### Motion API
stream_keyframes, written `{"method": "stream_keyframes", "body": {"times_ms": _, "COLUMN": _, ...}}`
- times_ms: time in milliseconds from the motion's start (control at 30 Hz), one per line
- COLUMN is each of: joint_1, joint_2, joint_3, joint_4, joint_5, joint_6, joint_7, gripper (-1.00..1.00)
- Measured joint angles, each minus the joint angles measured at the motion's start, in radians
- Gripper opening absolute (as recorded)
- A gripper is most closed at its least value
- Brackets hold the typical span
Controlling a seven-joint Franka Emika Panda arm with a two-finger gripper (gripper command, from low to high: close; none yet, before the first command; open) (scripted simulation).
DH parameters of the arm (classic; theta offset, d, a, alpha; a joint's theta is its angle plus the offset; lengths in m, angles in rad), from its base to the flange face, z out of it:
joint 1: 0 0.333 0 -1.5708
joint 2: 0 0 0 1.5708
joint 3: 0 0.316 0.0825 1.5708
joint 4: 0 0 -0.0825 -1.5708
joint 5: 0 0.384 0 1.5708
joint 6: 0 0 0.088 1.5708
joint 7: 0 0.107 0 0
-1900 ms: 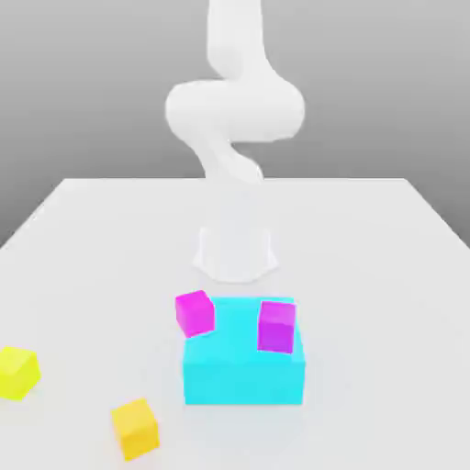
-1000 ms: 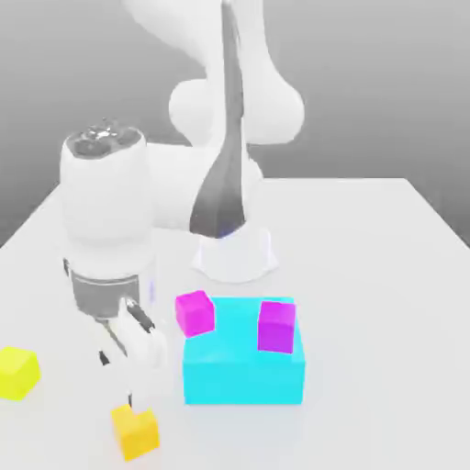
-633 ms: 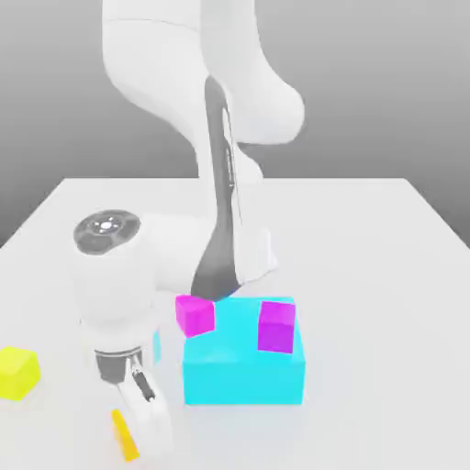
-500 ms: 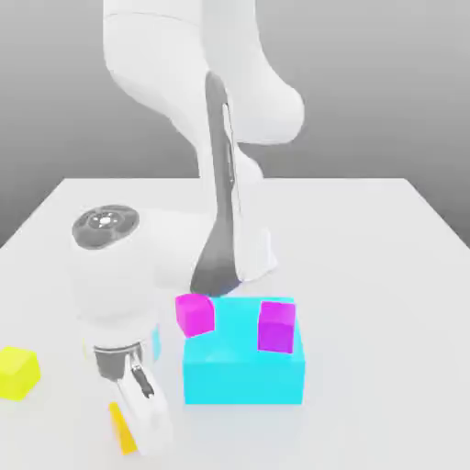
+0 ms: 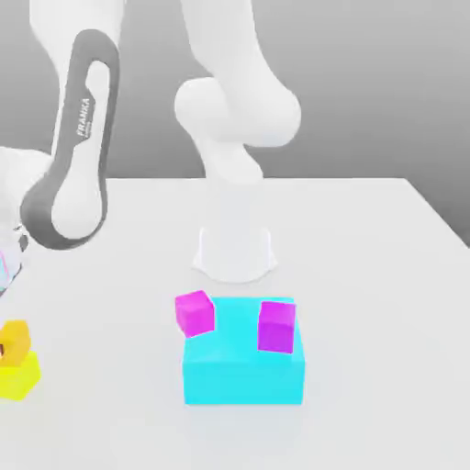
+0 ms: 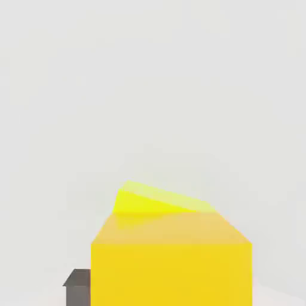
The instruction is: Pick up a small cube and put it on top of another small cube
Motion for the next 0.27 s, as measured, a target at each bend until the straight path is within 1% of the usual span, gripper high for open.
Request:
{"method": "stream_keyframes", "body": {"times_ms": 133, "joint_1": -0.002, "joint_2": 0.007, "joint_3": 0.000, "joint_4": 0.001, "joint_5": 0.003, "joint_6": 0.005, "joint_7": -0.002, "gripper": 1.00}}
{"method": "stream_keyframes", "body": {"times_ms": 267, "joint_1": 0.007, "joint_2": -0.114, "joint_3": -0.019, "joint_4": -0.005, "joint_5": -0.042, "joint_6": -0.109, "joint_7": 0.031, "gripper": 1.00}}
